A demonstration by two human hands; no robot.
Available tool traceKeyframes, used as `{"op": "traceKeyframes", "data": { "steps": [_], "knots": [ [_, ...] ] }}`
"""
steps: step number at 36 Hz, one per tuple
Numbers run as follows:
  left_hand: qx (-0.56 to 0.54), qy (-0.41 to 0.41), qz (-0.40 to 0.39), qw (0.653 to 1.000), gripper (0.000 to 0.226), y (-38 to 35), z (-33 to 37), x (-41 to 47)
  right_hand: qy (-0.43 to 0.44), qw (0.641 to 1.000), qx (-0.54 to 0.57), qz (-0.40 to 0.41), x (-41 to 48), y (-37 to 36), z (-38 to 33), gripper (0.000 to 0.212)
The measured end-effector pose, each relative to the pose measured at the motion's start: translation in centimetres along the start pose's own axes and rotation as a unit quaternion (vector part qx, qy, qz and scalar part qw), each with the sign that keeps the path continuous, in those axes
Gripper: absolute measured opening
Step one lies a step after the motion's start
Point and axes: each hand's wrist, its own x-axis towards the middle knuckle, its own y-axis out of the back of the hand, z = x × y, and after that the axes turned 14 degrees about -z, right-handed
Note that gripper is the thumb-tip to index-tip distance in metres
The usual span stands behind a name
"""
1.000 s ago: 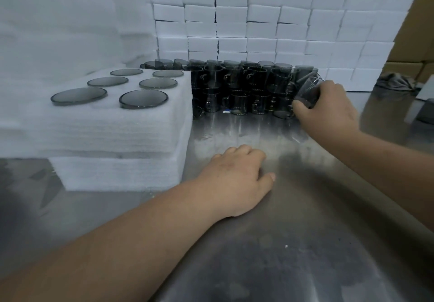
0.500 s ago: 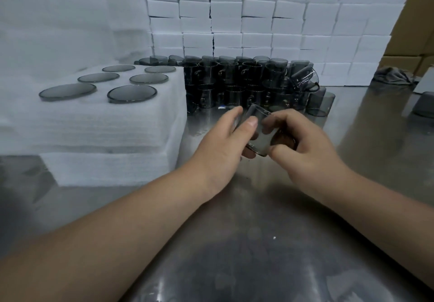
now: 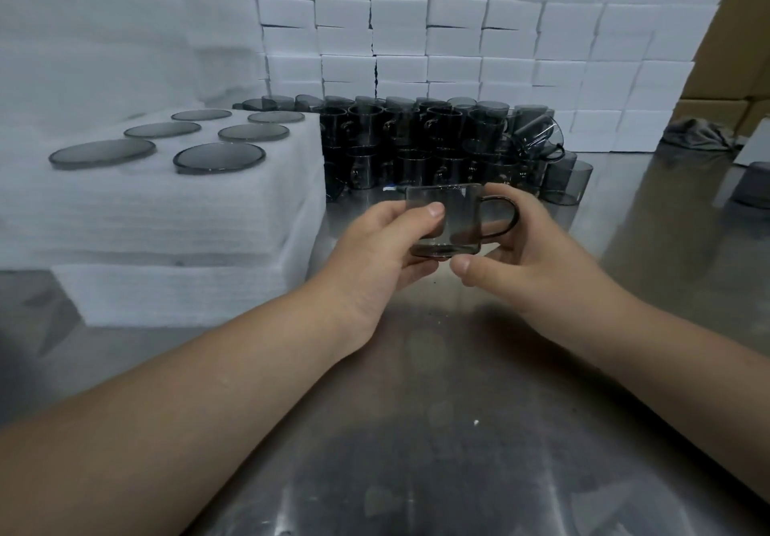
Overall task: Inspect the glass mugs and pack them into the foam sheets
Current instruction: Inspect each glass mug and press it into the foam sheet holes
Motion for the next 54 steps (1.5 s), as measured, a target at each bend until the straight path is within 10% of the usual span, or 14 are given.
{"op": "traceKeyframes", "data": {
  "steps": [4, 15, 27, 34, 54],
  "knots": [
    [-0.005, 0.0, -0.012, 1.0, 0.043, 0.0, 0.2, 0.0, 0.011, 0.999, 0.053, -0.003, 0.1, 0.1, -0.1, 0.089],
    [0.025, 0.016, -0.017, 0.999, 0.029, 0.0, 0.4, -0.1, -0.017, 0.982, 0.175, -0.066, 0.1, 0.2, 0.0, 0.049],
    [0.176, -0.044, 0.008, 0.983, 0.032, -0.1, 0.4, -0.2, -0.051, 0.97, 0.234, 0.041, 0.5, 1.3, 0.3, 0.047],
    [0.304, -0.077, -0.044, 0.949, 0.063, -0.3, 0.0, -0.8, -0.087, 0.965, 0.239, 0.059, 0.6, 1.3, 0.5, 0.009],
    [0.354, -0.037, -0.027, 0.934, 0.083, -0.5, -0.3, -0.7, -0.086, 0.981, 0.175, -0.003, 0.3, 0.2, -0.5, 0.03]
  ]
}}
